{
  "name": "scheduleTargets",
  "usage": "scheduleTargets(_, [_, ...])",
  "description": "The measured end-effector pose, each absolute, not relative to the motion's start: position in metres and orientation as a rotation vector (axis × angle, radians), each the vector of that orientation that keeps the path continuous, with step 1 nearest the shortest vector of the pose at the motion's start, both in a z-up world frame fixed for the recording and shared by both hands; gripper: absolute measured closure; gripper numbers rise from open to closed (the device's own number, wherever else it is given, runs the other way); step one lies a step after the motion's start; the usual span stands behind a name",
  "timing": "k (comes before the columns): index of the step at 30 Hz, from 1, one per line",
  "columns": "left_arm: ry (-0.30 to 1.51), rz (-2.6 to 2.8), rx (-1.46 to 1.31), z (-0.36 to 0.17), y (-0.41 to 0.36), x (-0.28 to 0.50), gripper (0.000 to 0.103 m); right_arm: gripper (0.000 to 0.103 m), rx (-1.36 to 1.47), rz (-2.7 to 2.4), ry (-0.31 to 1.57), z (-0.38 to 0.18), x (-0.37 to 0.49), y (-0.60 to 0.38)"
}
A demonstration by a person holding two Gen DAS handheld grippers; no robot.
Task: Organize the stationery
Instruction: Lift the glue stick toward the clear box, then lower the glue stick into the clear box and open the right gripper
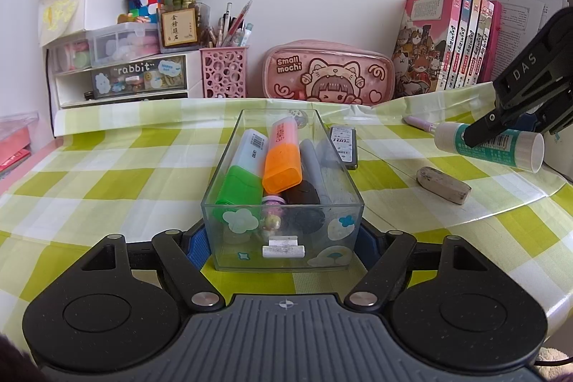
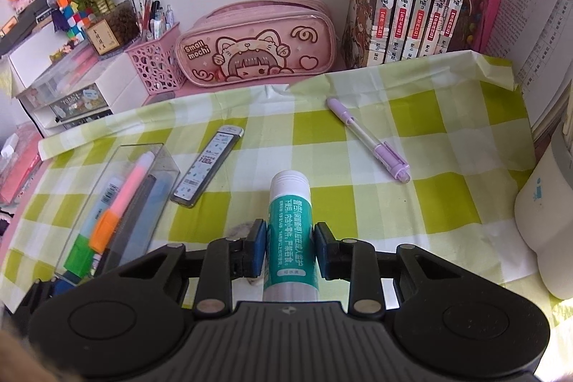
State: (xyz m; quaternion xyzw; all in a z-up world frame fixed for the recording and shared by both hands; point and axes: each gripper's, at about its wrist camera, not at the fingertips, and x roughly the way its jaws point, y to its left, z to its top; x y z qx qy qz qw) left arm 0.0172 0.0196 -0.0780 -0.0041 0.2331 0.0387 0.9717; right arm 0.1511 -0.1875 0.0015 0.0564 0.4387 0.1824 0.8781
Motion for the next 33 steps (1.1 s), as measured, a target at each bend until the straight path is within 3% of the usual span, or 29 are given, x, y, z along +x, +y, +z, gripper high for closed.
scheduleTargets(8, [0.471, 0.078, -0.008, -0.078, 0.02, 0.017, 0.028, 0.069, 0.278, 0.491, 0.908, 0.017, 0.146, -0.154])
scheduleTargets(22, [0.471, 0.077, -0.01, -0.078, 0.018, 0.018, 0.028, 0.069, 0.528, 0.458, 0.961, -0.005, 0.164, -0.101])
scheduleTargets(33, [0.471, 0.077, -0.009, -0.078, 0.018, 0.018, 0.028, 0.067, 0.576, 0.445, 0.954, -0.014, 0.156, -0.099])
